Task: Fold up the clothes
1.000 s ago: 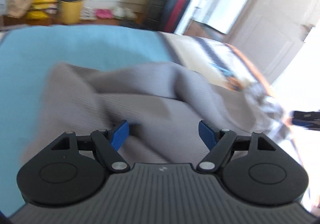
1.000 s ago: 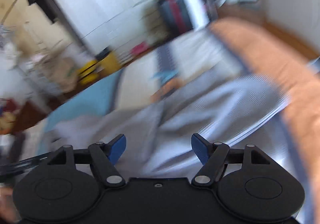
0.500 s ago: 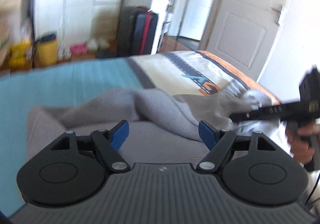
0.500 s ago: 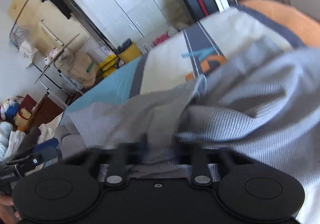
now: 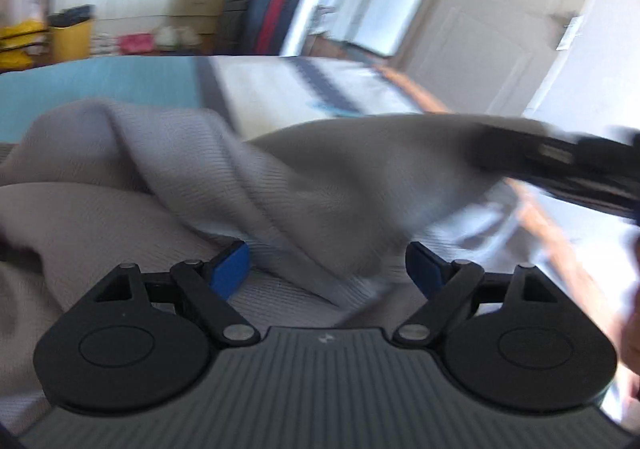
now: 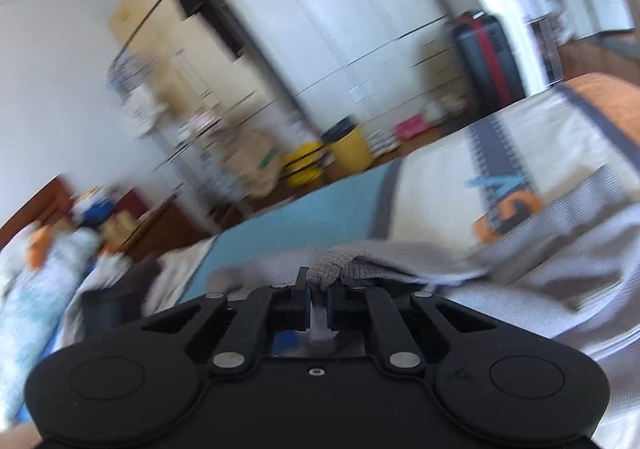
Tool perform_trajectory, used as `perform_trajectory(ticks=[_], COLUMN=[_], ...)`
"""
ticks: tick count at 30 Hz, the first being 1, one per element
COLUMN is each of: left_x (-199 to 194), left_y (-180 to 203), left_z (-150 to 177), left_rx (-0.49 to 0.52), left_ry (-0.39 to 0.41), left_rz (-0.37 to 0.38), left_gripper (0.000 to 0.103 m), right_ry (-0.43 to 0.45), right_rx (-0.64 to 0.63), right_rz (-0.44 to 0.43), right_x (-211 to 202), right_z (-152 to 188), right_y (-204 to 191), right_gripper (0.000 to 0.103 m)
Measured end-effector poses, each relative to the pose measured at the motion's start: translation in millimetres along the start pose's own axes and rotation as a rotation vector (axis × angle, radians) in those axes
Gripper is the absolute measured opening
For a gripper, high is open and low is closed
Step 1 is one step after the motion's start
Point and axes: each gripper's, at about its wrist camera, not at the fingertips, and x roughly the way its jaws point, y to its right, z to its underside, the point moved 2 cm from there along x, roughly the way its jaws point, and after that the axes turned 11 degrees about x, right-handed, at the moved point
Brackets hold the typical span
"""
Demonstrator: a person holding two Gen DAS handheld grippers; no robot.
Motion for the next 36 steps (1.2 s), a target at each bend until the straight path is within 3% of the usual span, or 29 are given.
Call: perform_trajectory(ticks=[2,4,5,6,8,10,11,12,14,17,20,22,25,29,31,33,35,36], left_x=[5.5,-6.8,-14.1,-21.2,-35.5,-46.4,-49.3,-51.8,-57.3,-65.6,-75.3,-80.6,-83.4,-88.2,-90.5,-92.7,-95.1,-97.8], left_y=[-4.5,-7.2,-5.7,-3.7,-2.0,-9.3,-16.6,-24.1,-38.7,-54.1,-62.1,-63.3,-59.0,-48.7,-46.9,-45.1,-42.4,-36.7], left_z=[-1.1,-5.1,-7.8,-10.2,-14.0,-16.0,-15.8,-15.4,-14.7,-14.3,-16.7,-17.6,-18.1,-18.2,-17.3,-16.5,-15.3,-16.4], left_rx=[0.026,0.041,0.063,0.092,0.140,0.125,0.097,0.068,0.013,-0.032,-0.049,-0.049,-0.032,0.014,0.011,0.009,0.030,0.087], left_ry=[-0.042,0.027,0.048,0.068,0.116,0.156,0.164,0.170,0.177,0.191,0.216,0.227,0.226,0.243,0.246,0.250,0.252,0.251], left_rz=[-0.106,-0.100,-0.105,-0.131,-0.195,-0.242,-0.246,-0.247,-0.249,-0.253,-0.267,-0.266,-0.265,-0.243,-0.230,-0.218,-0.235,-0.296], left_gripper=[0.081,0.054,0.029,0.016,0.015,0.014,0.014,0.014,0.014,0.014,0.013,0.013,0.013,0.013,0.014,0.014,0.014,0.014], right_ry=[-0.044,-0.100,-0.099,-0.094,-0.066,-0.042,-0.039,-0.040,-0.035,0.002,-0.032,-0.072,-0.088,0.108,0.147,0.140,0.179,0.200], right_rx=[-0.065,-0.151,-0.159,-0.163,-0.098,-0.010,0.053,0.115,0.259,0.524,0.686,0.728,0.725,0.684,0.518,0.327,0.365,0.389], right_rz=[-0.016,0.054,0.103,0.155,0.227,0.271,0.274,0.280,0.307,0.212,0.109,0.093,0.149,0.265,0.356,0.469,0.480,0.483], right_x=[-2.1,3.9,6.2,8.3,6.7,1.8,-3.1,-7.8,-19.8,-36.0,-31.5,-20.4,-5.4,-10.1,-9.1,-4.5,-14.7,-20.3], right_z=[10.9,18.6,18.0,17.2,5.6,-5.9,-11.4,-14.9,-19.1,-13.8,-4.8,2.5,11.6,8.7,5.5,4.0,5.7,6.5], right_y=[-0.5,3.3,6.9,10.6,24.2,40.1,49.9,61.0,84.7,121.5,144.4,151.7,155.0,145.2,128.3,113.7,113.0,112.9], right_gripper=[0.008,0.007,0.007,0.012,0.016,0.027,0.047,0.059,0.060,0.060,0.064,0.068,0.068,0.068,0.061,0.011,0.005,0.005])
